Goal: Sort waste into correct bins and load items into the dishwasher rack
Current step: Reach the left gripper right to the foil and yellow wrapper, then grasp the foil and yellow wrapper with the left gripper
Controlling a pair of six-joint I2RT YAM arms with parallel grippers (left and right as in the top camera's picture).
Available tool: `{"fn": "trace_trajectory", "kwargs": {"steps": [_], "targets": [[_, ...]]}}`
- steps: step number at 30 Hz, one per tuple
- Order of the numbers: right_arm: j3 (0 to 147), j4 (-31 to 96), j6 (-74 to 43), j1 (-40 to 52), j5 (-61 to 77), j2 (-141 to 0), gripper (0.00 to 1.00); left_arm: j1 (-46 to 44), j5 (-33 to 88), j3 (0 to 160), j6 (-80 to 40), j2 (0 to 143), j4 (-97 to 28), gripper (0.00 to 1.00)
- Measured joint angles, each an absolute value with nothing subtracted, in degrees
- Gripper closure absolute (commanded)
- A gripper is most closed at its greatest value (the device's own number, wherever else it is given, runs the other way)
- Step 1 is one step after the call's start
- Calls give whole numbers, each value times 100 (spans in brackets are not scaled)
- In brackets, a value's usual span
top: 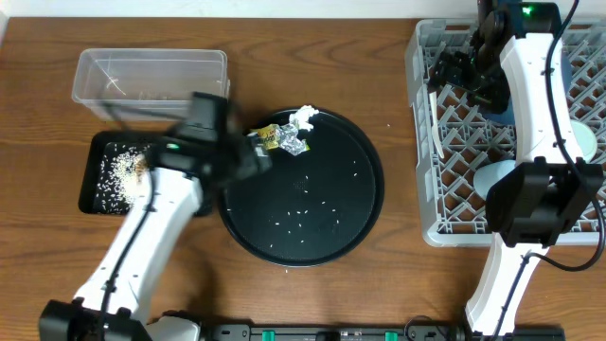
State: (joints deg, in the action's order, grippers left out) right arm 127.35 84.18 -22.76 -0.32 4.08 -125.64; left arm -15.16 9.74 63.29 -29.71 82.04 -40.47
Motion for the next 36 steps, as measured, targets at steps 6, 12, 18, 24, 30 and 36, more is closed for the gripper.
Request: {"fn": "trace_trajectory", "kwargs": {"steps": [6, 12, 18, 24, 30, 36], "targets": [[12739, 8418, -2276, -32, 410, -12567, 1, -2121, 307, 6337, -2652, 8305, -2388, 2], [12742, 8418, -2276, -32, 408, -12567, 1, -2187, 104, 6348, -2530, 9080, -1398, 2], [12742, 8420, -2276, -32, 410, -12567, 1, -2152, 82, 6348, -2394, 10197, -1273, 2], [12742, 8418, -2276, -32, 410, -12567, 1, -2049, 45, 6348, -2239, 10320, -956, 2], [12742, 8418, -2276, -32, 408, -12567, 1, -2047, 40, 6348, -2038, 10551, -915, 2], [12742, 8418, -2276, -32, 410, -12567, 1, -2047, 38, 6348, -1946, 10936, -871, 2]]}}
